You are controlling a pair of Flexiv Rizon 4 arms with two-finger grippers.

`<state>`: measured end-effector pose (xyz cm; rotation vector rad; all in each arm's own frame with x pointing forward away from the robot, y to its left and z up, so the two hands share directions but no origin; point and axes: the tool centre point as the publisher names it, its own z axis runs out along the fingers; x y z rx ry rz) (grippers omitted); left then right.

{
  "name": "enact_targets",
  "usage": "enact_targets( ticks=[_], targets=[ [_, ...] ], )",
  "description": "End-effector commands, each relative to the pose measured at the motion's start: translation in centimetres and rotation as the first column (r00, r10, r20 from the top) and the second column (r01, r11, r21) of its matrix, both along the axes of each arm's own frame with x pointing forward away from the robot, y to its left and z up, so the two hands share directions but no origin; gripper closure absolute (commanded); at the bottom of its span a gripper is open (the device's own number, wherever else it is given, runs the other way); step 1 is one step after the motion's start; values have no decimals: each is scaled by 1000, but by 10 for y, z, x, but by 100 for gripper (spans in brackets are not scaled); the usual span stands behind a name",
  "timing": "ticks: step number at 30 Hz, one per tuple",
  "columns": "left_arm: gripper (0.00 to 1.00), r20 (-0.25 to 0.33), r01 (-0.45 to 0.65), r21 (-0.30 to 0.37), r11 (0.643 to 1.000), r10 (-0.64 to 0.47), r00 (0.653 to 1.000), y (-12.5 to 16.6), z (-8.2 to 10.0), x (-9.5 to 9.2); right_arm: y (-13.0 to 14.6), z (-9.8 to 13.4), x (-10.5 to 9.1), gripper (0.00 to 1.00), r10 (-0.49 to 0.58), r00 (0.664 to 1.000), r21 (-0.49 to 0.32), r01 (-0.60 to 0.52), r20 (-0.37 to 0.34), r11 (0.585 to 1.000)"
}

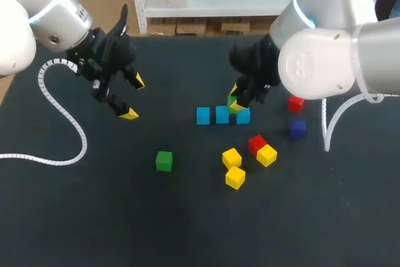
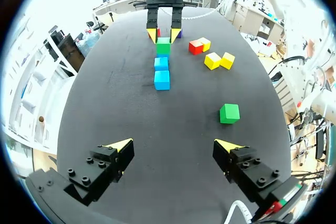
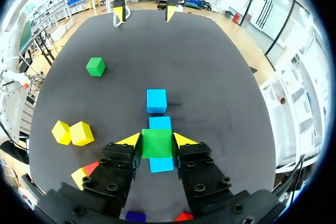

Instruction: Place the blue cubes, place green cubes on the blue cubes, place the yellow cubes on the green cubes, then place the red cubes on the yellow cubes, and place purple cube on the red cubes.

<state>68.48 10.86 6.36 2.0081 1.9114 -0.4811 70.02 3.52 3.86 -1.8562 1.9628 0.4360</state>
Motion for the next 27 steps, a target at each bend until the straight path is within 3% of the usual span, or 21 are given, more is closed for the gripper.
enact_targets(
  ticks=[1,27],
  targets=[
    [0,-1,3,-1,1000,-3,1000,0,0,2,1,-1,2,100,6,1000,0,-6,-4,1000],
    [0,-1,3,-1,1000,-3,1000,0,0,2,-2,-6,6,100,24,1000,-22,-24,-7,999]
  ],
)
